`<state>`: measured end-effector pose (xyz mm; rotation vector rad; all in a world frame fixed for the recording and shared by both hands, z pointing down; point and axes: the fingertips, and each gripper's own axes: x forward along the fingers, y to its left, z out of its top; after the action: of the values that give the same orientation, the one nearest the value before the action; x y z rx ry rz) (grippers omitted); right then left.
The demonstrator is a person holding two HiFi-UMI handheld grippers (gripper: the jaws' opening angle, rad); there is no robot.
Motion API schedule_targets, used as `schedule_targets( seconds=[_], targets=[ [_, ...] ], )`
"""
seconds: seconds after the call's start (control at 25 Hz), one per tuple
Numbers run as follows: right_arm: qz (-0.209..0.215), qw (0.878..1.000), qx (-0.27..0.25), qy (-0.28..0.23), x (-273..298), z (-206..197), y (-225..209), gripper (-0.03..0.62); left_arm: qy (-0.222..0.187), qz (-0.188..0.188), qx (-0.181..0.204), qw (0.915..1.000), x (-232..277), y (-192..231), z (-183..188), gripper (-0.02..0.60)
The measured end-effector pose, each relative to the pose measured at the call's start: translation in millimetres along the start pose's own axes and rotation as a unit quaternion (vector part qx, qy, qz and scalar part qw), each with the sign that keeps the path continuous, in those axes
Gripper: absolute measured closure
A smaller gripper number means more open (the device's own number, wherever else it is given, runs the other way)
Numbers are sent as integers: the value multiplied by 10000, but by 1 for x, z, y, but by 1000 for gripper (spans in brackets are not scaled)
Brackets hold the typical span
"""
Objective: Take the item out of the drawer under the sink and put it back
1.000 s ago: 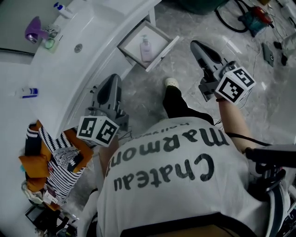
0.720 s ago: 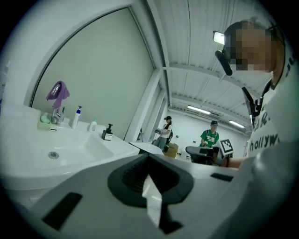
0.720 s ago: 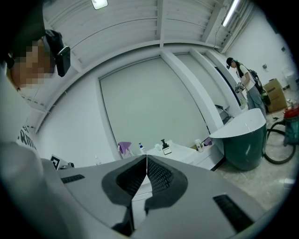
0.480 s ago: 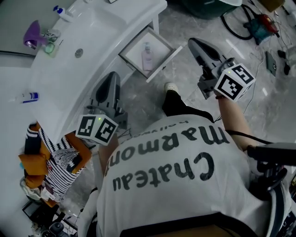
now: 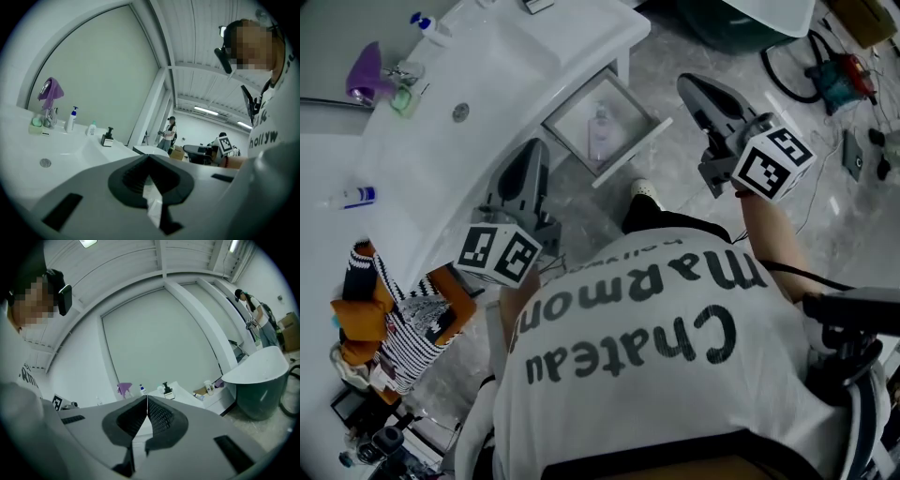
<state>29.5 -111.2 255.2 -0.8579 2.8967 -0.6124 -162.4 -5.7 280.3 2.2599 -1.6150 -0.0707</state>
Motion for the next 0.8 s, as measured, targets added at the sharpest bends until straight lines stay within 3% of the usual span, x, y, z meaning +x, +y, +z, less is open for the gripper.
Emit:
schedule_targets(
  seconds=[0.24,0.36,0.48,0.8],
  targets=[
    [297,9995,18,90,27,16,-27,582,-13,120,-48,9999,30,3,7,571],
    [448,9990,22,44,40,25,-37,582,-397,12,-211,9990,37,2,19,572],
    [652,9979,3,34,51,31,-42,582,-760,23,-630,9951,38,5,25,572],
    [850,9962,82,187,73,15,-60,582,-891,656,-766,9909,50,30,8,572]
  ],
)
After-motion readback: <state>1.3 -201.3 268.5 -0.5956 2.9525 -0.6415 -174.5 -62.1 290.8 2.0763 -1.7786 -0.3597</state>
